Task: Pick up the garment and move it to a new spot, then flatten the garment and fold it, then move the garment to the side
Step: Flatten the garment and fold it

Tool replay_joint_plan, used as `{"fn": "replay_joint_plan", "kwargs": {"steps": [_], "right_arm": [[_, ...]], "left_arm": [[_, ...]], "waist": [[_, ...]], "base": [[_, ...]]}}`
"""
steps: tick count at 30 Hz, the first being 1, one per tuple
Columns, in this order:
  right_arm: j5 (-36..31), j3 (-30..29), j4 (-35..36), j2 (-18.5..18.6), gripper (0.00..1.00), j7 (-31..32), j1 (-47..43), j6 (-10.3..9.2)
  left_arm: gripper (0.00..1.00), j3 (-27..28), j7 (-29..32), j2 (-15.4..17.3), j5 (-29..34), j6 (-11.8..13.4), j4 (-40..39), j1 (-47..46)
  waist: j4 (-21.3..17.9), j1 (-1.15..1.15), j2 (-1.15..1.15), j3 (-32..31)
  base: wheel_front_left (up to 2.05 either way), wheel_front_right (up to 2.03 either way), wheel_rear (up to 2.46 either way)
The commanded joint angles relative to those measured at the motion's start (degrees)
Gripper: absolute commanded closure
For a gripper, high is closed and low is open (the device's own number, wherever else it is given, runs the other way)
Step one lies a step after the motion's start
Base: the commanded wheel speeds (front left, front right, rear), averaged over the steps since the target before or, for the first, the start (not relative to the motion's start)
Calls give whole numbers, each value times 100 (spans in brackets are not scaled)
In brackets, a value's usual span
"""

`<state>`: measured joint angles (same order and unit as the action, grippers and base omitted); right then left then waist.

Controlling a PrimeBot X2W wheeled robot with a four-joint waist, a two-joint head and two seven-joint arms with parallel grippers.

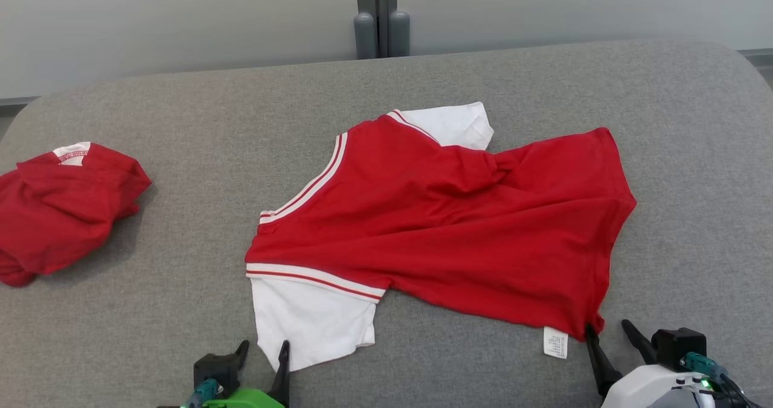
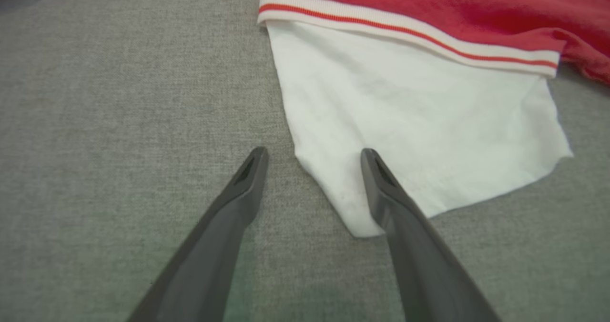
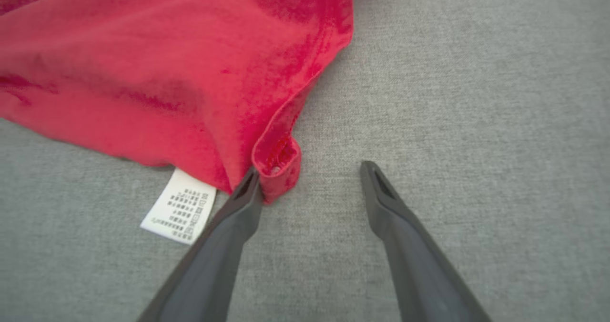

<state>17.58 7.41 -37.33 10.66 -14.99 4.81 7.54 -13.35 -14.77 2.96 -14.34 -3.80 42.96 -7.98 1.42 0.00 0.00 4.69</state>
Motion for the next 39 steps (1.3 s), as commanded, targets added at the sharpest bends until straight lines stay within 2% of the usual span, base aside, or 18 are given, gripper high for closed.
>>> {"fn": "replay_joint_plan", "kwargs": {"steps": [1, 2, 3, 4, 5, 6, 7, 11, 17, 22, 25, 27, 31, 34, 37, 39], "right_arm": [[90, 42, -37, -29, 0, -22, 85, -11], [140, 93, -72, -52, 0, -22, 97, -11], [176, 140, -87, -77, 0, -19, 119, -10], [223, 195, -97, -103, 8, -18, 153, -10], [275, 214, -94, -113, 40, -19, 176, -10], [348, 247, -104, -116, 74, -19, 189, -10], [390, 291, -115, -116, 100, -18, 200, -10], [519, 367, 52, -29, 100, -20, 293, -10], [566, 193, 787, 147, 100, -21, 281, -10], [723, 197, 1435, 516, 100, -22, 559, -10], [854, 334, 1573, 772, 100, -21, 949, -10], [917, 461, 1600, 984, 100, -21, 1409, -10], [1093, 762, 1400, 1355, 100, 74, 2610, -10], [1344, 1050, 1163, 1529, 100, 268, 3754, -10], [1615, 1364, 811, 1689, 100, 495, 4837, -11], [1853, 1438, 575, 1803, 100, 631, 5637, -11]], "left_arm": [[0, -51, 7, 1, -80, -45, 128, -50], [0, -78, 6, -2, -166, -76, 178, -71], [45, -122, 14, -4, -237, -97, 209, -92], [69, -190, 10, -5, -291, -127, 231, -116], [87, -242, 11, -7, -361, -133, 245, -141], [100, -312, 7, -10, -435, -136, 263, -162], [100, -361, 2, -10, -484, -138, 276, -176], [100, -495, -20, -6, -705, -154, 180, -254], [100, -305, -34, 8, -897, -125, -613, -380], [100, -81, -35, 46, -830, -186, -1431, -658], [100, -117, 18, 145, -873, -253, -1640, -1103], [100, -206, 160, 225, -811, -282, -1753, -1591], [100, -86, 540, 364, -1137, -330, -1724, -2831], [100, 92, 776, 462, -1277, -341, -1500, -3992], [100, 91, 951, 599, -1118, -333, -1151, -5087], [100, 192, 1028, 506, -1249, -296, -915, -5875]], "waist": [[-5, 0, 0, -1], [-5, 0, 0, 3], [-5, 0, 0, 6], [-5, 0, 0, 12], [-4, 0, 0, 16], [-1, 0, 0, 22], [0, 0, 0, 25], [1, 0, 0, 31], [-43, 0, 0, 48], [-157, 0, 0, 161], [-232, 0, 0, 318], [-274, 0, 0, 500], [-347, 0, 0, 962], [-423, 0, 0, 1449], [-480, 0, 0, 1825], [-475, 0, 0, 2078]], "base": [[0, 0, 0], [0, 0, 0], [0, 0, 0], [0, 0, 0], [0, 0, 0], [0, 0, 0], [0, 0, 0], [0, 0, 0], [0, 0, 0], [0, 0, 0], [0, 0, 0], [0, 0, 0], [0, 0, 0], [0, 0, 0], [0, 0, 0], [0, 0, 0]]}}
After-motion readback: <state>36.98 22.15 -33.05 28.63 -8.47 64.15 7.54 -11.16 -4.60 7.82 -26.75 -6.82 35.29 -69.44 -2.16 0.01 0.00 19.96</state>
